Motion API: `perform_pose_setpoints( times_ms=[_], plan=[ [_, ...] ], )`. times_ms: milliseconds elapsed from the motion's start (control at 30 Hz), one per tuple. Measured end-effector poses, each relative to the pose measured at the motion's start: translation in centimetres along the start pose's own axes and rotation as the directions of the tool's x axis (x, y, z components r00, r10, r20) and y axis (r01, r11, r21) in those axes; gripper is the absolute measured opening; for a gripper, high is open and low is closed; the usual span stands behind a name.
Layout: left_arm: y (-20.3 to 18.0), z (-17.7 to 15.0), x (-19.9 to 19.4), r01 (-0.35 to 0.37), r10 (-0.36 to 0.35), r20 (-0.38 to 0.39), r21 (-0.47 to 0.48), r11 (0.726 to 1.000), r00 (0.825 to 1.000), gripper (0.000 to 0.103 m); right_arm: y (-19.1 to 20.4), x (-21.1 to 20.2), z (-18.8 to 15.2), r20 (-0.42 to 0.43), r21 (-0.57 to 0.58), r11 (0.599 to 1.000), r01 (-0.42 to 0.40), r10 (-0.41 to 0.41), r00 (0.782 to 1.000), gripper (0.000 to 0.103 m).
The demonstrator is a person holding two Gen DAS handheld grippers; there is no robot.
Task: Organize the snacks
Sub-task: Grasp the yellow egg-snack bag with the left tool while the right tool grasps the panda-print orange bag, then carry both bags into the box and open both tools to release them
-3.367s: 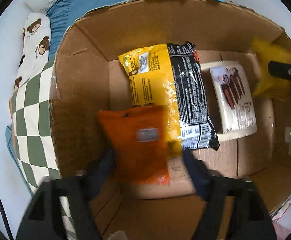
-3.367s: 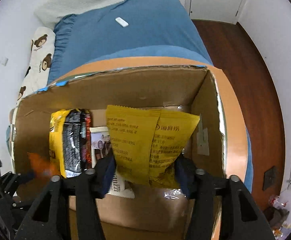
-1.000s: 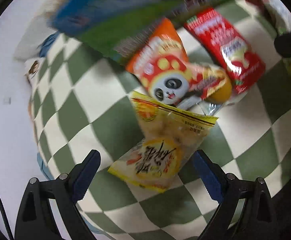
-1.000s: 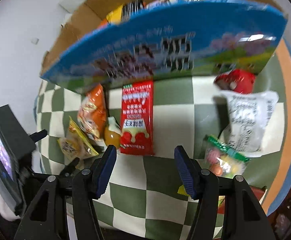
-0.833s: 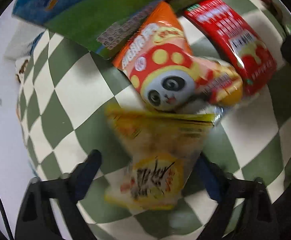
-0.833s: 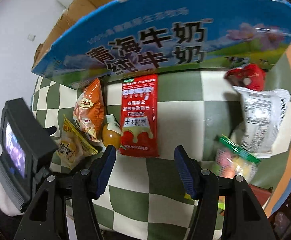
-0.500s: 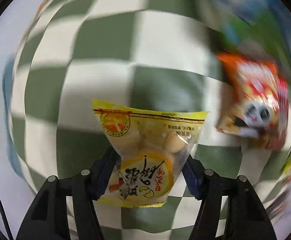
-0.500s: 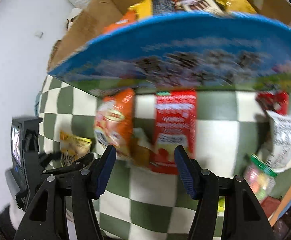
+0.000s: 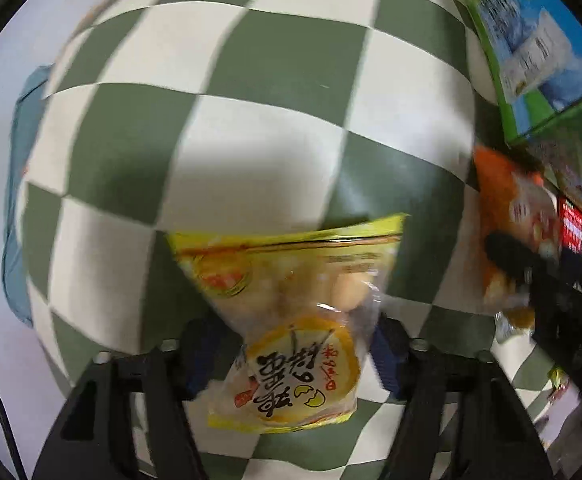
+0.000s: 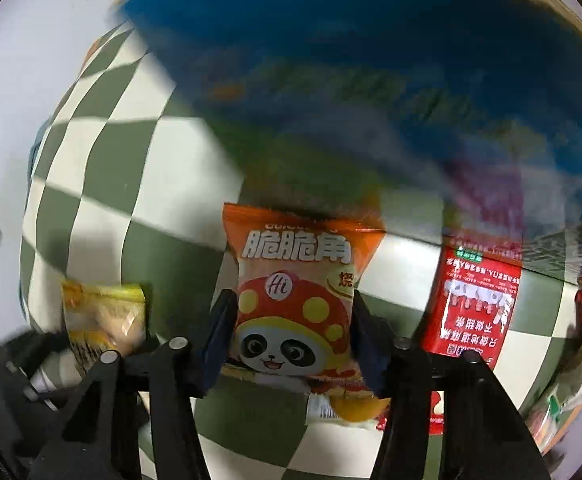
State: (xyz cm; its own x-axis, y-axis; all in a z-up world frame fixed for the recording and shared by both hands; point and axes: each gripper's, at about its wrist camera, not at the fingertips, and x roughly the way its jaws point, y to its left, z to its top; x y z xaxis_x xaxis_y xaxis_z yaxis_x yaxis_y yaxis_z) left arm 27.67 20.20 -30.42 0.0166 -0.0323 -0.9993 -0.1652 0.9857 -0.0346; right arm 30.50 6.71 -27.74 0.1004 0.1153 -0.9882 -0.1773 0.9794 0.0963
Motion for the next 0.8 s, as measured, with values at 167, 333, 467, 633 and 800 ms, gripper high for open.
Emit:
perform_pose_setpoints(
  times_ms=[167,333,467,633,800],
  plan=[
    [2.4,-1.6,0.4,0.05,-0.053,-0.04,-0.073,0.996,0.998,0.057,1.4,-0.6,-2.9,-0.053,-0.099,0.987,-0.127,0.122,0.991,0.054],
    [1.4,-1.3,1.8,0.028,-0.031,-0.059,-0.04,0.999,0.998,0.058,1.6,1.4,-4.4,-0.137,-0.08,0.979,-0.185,0.173,0.975,0.058],
    [0.1,-1.6,1.2,0.006,-0.007,-0.028,-0.048,0.999,1.0,0.048,1.4,2.0,-4.0,-0.134,-0.014,0.98,-0.198,0.195,0.972,0.059],
    [-0.3,-4.5,-0.9,0.018,-0.017,0.008,-0.049,0.999,1.0,0.041,1.9,1.0,-3.9,-0.084,-0.046,0.986,-0.157,0.153,0.985,0.051],
    [-0.5,-4.5,-4.4,0.063,-0.061,0.075,-0.035,0.997,0.995,0.04,0.5,-3.0,-4.5,-0.023,-0.044,0.971,-0.234,0.233,0.972,0.05]
  ],
)
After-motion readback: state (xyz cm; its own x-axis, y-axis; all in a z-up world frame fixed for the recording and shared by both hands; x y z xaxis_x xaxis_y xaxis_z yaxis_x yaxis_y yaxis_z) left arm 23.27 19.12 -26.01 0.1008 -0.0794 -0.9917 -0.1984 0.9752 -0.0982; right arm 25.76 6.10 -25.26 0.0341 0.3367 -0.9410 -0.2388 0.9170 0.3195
